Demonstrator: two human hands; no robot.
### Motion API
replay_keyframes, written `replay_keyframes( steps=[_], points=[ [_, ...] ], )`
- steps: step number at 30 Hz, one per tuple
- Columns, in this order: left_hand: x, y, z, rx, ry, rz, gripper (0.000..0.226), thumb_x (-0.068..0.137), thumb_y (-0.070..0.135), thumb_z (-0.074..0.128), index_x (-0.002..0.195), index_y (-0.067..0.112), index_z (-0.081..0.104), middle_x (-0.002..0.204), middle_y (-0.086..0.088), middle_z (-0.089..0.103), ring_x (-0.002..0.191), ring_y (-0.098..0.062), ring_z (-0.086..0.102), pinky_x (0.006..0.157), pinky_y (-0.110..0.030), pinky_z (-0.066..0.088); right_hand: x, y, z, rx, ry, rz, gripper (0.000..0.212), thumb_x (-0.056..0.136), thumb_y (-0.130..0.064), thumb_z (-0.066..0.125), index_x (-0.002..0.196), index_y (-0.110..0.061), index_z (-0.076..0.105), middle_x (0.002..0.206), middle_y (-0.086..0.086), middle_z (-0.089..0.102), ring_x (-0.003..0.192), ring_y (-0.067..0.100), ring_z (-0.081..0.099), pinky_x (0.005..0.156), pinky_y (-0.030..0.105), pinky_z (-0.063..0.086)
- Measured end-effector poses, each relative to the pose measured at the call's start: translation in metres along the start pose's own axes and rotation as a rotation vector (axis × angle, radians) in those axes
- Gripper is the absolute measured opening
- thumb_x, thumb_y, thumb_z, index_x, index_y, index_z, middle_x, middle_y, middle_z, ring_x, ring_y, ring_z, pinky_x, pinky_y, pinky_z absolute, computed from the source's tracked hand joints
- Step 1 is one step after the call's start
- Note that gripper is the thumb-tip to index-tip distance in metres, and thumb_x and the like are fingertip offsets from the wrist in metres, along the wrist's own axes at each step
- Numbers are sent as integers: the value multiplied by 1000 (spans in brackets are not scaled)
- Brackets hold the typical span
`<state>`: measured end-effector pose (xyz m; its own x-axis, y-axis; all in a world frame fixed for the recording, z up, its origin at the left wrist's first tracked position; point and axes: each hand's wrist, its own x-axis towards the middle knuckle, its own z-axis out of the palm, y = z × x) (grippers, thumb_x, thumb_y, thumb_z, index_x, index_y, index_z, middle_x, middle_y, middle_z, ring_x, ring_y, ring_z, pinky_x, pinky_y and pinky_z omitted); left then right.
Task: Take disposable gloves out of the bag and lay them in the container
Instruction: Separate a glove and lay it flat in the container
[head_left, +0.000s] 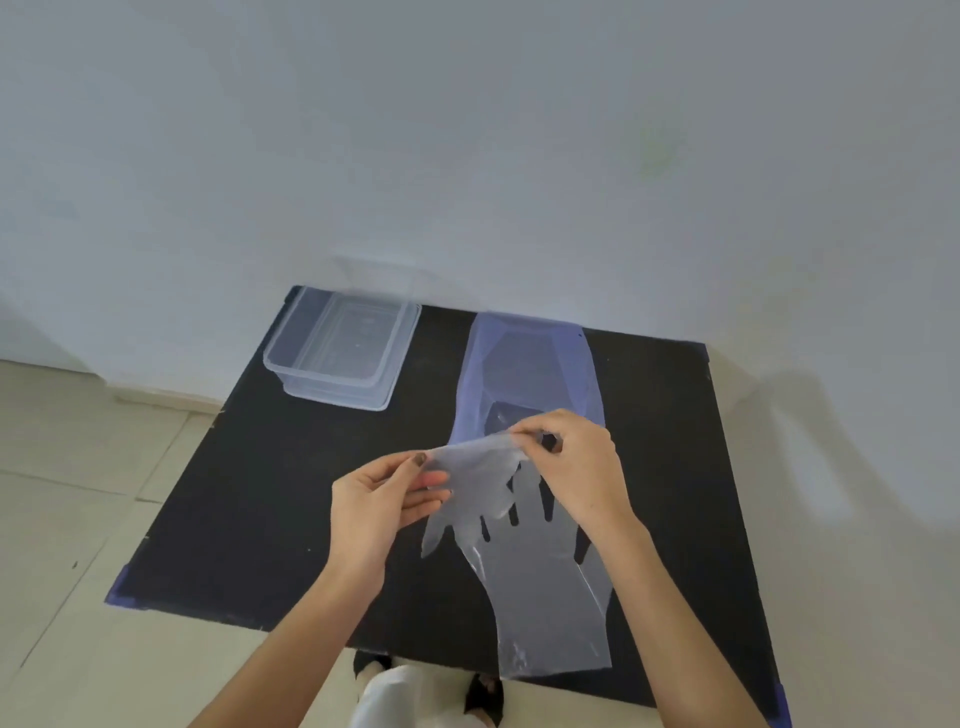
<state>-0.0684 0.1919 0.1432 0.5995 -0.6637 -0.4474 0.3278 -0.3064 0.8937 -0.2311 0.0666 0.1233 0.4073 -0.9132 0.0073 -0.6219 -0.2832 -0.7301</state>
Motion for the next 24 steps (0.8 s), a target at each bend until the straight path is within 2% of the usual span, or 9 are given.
replay_keyframes(
  steps=[2,4,7,9,12,15,17,21,24],
  points=[
    [10,15,-10,-11,10,5,16,87,16,64,98,10,73,81,-11,77,75,-25,75,73,-36,62,13,-13,5,63,-19,9,13,89,-29,66,97,-32,75,103,-15,71,87,5,65,82,26,58],
    [19,29,-21,-50,9,-2,16,88,16,63,100,10,72,83,-13,77,76,-27,75,77,-40,60,25,-27,11,109,-31,5,12,89,-28,66,95,-32,76,100,-18,71,78,5,65,77,28,59],
    [33,46,-41,-141,-5,-63,23,92,28,56,102,11,70,86,-17,76,78,-33,74,77,-42,60,43,-56,21,146,-37,-38,11,89,-27,65,92,-33,75,89,-22,70,56,7,63,65,16,54],
    [43,53,-55,-186,-49,-158,34,95,41,47,105,16,66,89,-20,75,81,-36,74,77,-43,60,52,-76,28,178,-33,-60,11,88,-27,66,92,-30,75,84,-20,72,51,6,63,57,11,49],
    [67,63,-77,-222,-170,-307,45,97,49,36,112,15,61,94,-24,74,86,-39,72,77,-44,60,67,-104,43,219,-32,-78,12,88,-26,67,95,-26,76,86,-16,73,55,5,66,59,11,50],
    [94,74,-92,-286,-257,-403,52,98,44,37,112,1,63,101,-24,73,90,-40,72,76,-43,60,81,-124,55,235,-30,-66,11,87,-24,68,93,-27,77,90,-15,75,64,7,69,66,18,56],
    [113,82,-101,-303,-262,-405,47,98,37,43,110,-3,64,102,-21,73,90,-38,72,74,-41,61,91,-133,63,248,-19,-51,13,87,-22,69,90,-31,76,87,-15,75,74,6,69,71,17,55],
    [147,102,-112,-279,-216,-360,22,94,19,56,110,6,65,97,-17,75,86,-31,74,71,-37,62,104,-145,72,344,10,19,18,84,-15,71,86,-33,75,90,-16,76,90,1,69,79,14,53],
    [169,115,-116,-196,-204,-314,19,86,8,66,103,2,70,93,-14,76,87,-26,74,82,-37,60,106,-148,78,415,53,72,19,84,-10,71,87,-27,77,95,-13,76,92,2,69,79,15,54]
  ],
)
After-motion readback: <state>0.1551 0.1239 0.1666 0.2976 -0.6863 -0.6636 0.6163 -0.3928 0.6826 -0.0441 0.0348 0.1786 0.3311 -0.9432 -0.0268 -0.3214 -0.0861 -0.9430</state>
